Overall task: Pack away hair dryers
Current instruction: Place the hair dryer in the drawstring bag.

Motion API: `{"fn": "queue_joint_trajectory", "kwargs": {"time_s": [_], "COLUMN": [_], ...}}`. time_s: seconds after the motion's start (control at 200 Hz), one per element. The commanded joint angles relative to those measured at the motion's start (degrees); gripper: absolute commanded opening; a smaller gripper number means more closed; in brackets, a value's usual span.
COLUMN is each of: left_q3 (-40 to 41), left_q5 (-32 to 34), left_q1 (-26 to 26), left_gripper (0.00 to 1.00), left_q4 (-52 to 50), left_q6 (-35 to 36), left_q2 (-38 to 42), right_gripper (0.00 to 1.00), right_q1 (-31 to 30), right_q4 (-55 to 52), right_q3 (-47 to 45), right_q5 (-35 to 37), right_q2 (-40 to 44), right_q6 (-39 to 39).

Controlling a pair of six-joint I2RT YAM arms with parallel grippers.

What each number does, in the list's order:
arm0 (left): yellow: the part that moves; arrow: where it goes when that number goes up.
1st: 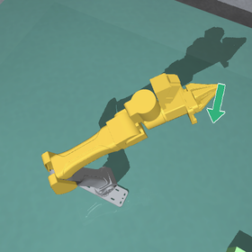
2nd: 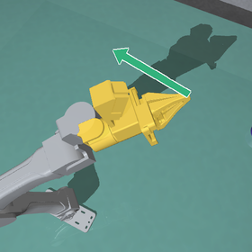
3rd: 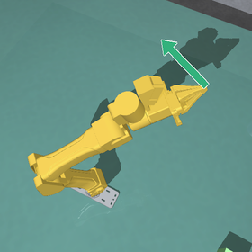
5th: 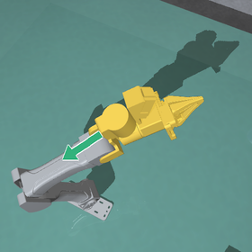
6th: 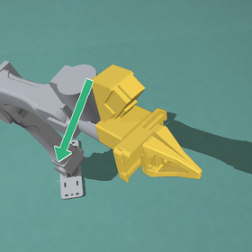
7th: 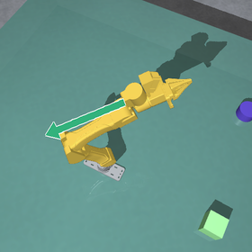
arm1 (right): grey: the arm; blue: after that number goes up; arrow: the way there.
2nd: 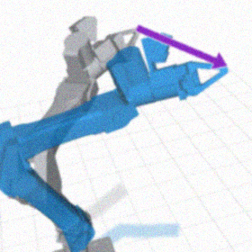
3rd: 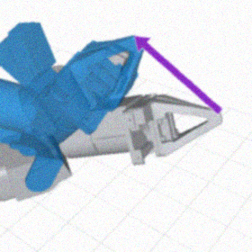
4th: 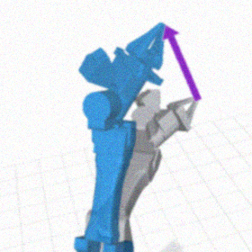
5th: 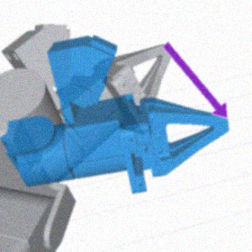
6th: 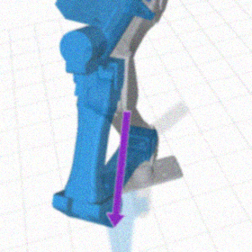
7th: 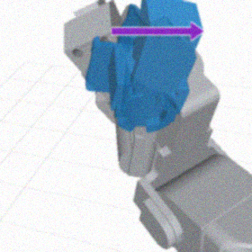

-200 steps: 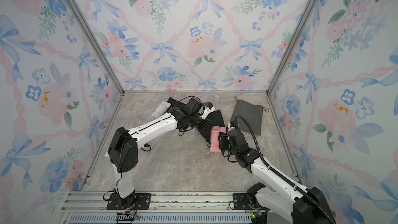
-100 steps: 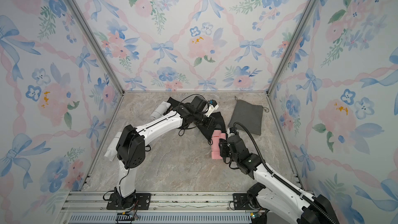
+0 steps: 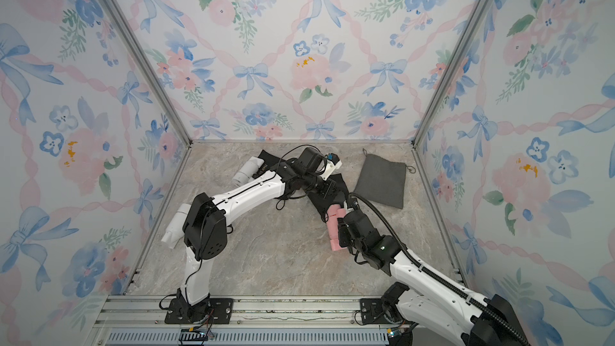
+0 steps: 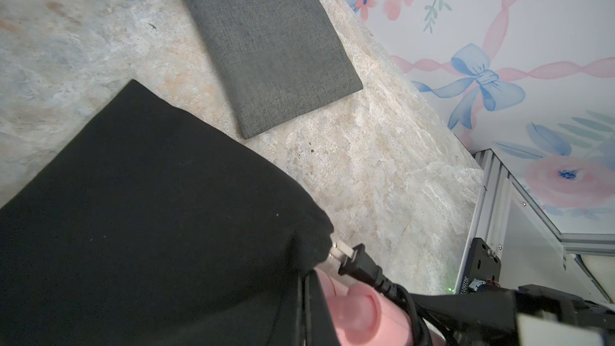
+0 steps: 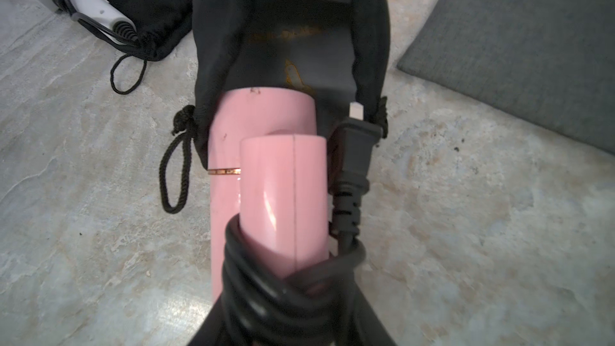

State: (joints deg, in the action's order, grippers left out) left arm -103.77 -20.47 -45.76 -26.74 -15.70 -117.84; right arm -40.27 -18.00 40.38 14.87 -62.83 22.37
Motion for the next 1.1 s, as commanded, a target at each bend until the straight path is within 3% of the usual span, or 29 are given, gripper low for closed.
{"fn": "queue_joint_trajectory", "kwargs": {"time_s": [0.0, 0.495, 1.095], "left_q3": [-1.48, -3.32, -3.46], "left_q5": [-1.40, -3.61, -5.14], "left_q1": [-0.03, 0.32, 1.45], "left_gripper": [0.00, 0.00, 0.00], "left_q4": [0.37, 0.37, 0.37], "left_q6": [-0.24, -0.66, -1.61], "left_q2": [-1.61, -2.37, 0.36], "right_gripper": [0.30, 0.30, 0.31], "right_q1": [-0.98, -3.94, -4.01], "right_q4": [1.25, 8.69, 22.00], "right_q3": [3.18, 4.46, -2.52], "right_q5": [2.53, 7.36, 7.98], "right_q2": [-2.03, -9.82, -8.02], "right_q6": [-4.34, -10.54, -14.20]}}
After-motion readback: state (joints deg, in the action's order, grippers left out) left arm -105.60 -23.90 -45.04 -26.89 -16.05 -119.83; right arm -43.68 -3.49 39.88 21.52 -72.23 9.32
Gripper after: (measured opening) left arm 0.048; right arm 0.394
